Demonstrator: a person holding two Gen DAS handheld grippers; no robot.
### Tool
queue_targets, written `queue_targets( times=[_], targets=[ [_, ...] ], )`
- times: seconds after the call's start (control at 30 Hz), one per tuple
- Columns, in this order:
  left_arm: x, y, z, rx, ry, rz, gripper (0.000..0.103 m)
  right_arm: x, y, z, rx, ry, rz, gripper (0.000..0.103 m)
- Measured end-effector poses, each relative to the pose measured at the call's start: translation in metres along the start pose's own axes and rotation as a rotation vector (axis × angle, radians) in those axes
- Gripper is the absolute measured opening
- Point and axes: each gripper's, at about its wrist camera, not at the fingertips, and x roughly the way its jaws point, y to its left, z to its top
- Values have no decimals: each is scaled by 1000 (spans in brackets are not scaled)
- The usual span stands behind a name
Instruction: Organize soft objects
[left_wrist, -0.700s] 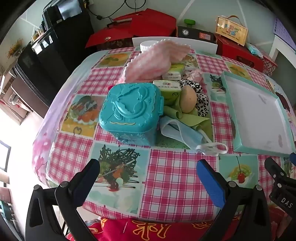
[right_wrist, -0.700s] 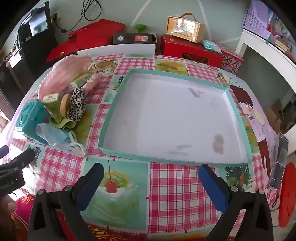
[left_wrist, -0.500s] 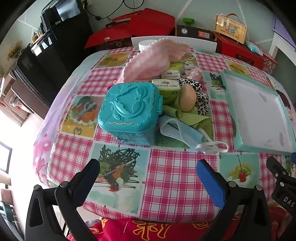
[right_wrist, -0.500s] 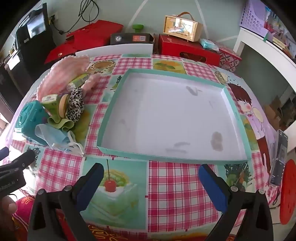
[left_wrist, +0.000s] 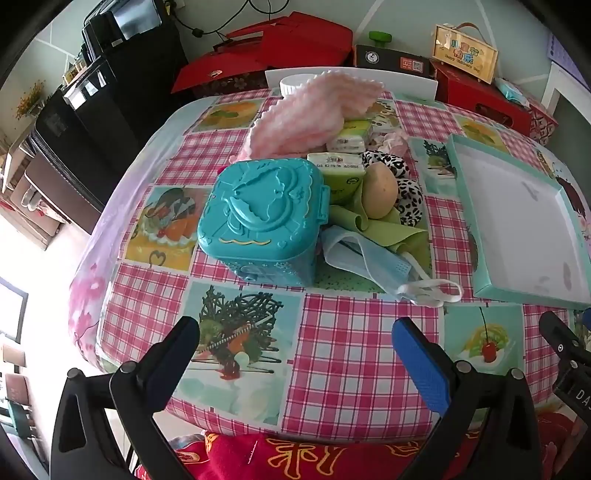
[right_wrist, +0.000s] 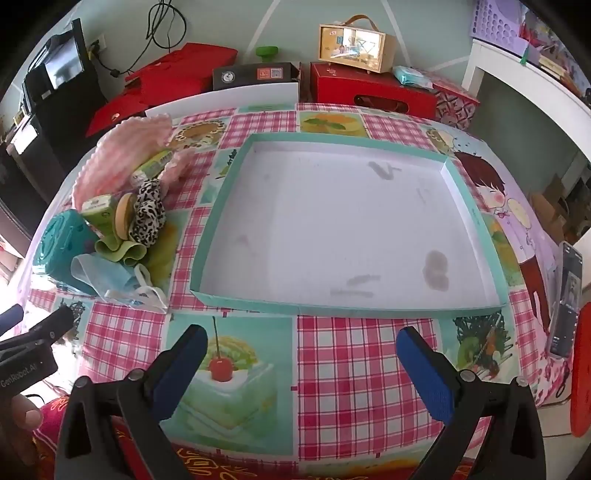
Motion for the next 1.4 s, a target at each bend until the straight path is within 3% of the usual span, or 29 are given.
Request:
queue_targets(
  times=[1.4],
  targets=[
    [5, -1, 0, 6, 23, 17, 103, 1, 1, -1, 6, -1, 2, 103]
  ],
)
